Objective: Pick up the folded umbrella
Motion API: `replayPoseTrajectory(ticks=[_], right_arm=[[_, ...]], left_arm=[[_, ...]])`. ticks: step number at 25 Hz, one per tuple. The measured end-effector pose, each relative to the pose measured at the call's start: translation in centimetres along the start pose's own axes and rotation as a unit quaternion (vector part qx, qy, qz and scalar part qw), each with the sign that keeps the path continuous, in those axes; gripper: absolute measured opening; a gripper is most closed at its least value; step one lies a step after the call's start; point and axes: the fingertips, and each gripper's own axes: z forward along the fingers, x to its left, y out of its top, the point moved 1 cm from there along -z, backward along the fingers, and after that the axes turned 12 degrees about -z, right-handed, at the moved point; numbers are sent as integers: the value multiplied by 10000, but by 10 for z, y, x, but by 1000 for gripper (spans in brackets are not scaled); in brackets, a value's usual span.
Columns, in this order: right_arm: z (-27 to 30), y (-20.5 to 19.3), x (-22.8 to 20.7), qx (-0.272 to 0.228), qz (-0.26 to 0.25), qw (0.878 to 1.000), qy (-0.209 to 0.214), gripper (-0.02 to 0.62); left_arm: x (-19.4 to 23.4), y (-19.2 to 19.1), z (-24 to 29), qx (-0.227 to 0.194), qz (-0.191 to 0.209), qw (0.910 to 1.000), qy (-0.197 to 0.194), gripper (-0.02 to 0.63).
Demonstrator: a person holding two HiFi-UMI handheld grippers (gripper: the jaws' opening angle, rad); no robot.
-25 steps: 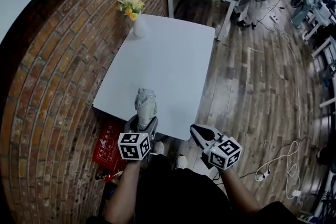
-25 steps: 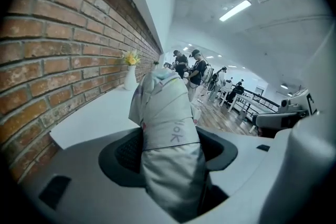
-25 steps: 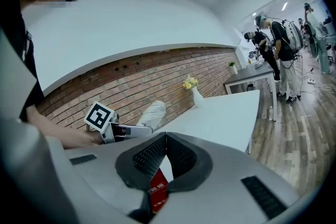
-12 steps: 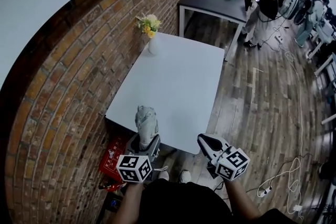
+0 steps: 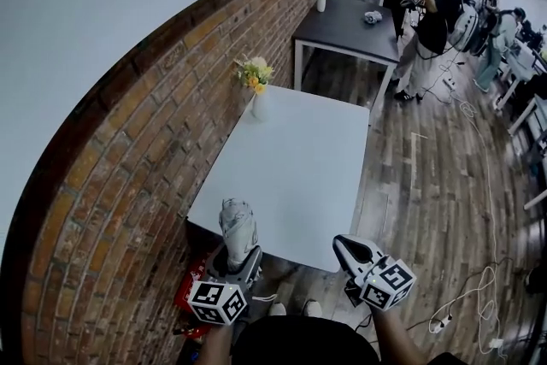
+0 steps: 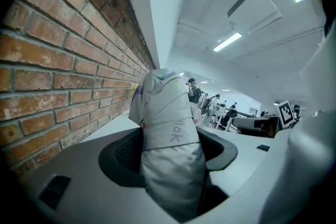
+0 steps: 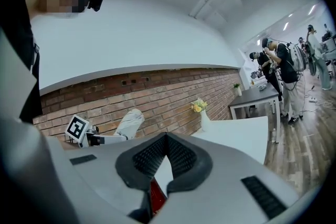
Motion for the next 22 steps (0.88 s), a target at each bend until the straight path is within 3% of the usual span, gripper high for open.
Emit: replayPoseTrajectory(ticks=[11,22], right_arm=[[-5,8,14,-43,-109,9996,-257,21],[-3,8,12,-9,-148,9991,-388,21]], left_arm=[[1,25,-5,-287,138,9984,-461,281],[5,28,0,-273,195,9978,-570,281]])
